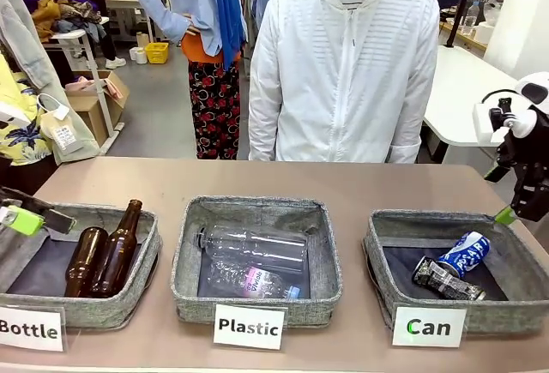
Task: Sort the can waste into the basket.
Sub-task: Pick up the can waste from the table and place it in the right Fabric basket.
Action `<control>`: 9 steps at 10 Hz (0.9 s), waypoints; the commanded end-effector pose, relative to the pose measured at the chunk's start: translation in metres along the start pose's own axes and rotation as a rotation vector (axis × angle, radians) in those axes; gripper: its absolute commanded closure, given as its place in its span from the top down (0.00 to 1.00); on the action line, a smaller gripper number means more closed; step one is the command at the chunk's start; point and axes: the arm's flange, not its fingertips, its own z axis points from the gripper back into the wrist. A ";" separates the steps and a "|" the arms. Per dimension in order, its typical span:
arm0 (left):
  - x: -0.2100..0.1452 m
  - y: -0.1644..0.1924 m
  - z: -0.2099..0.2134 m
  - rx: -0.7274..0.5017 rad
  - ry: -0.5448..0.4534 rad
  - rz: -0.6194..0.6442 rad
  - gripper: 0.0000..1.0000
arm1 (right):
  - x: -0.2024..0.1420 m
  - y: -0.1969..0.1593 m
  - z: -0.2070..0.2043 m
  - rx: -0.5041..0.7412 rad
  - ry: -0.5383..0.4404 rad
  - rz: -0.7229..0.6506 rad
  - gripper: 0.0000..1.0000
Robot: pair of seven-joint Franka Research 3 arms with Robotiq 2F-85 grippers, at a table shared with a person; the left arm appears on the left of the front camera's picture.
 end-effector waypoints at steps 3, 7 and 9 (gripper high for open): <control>-0.001 -0.004 0.001 -0.006 0.007 0.013 1.00 | 0.007 -0.014 0.008 0.058 -0.290 -0.294 1.00; -0.001 -0.004 0.001 -0.006 0.007 0.013 1.00 | -0.024 -0.039 0.011 0.536 -1.017 -1.018 1.00; -0.001 -0.004 0.001 -0.006 0.007 0.013 1.00 | -0.032 -0.034 -0.005 0.933 -1.208 -1.161 1.00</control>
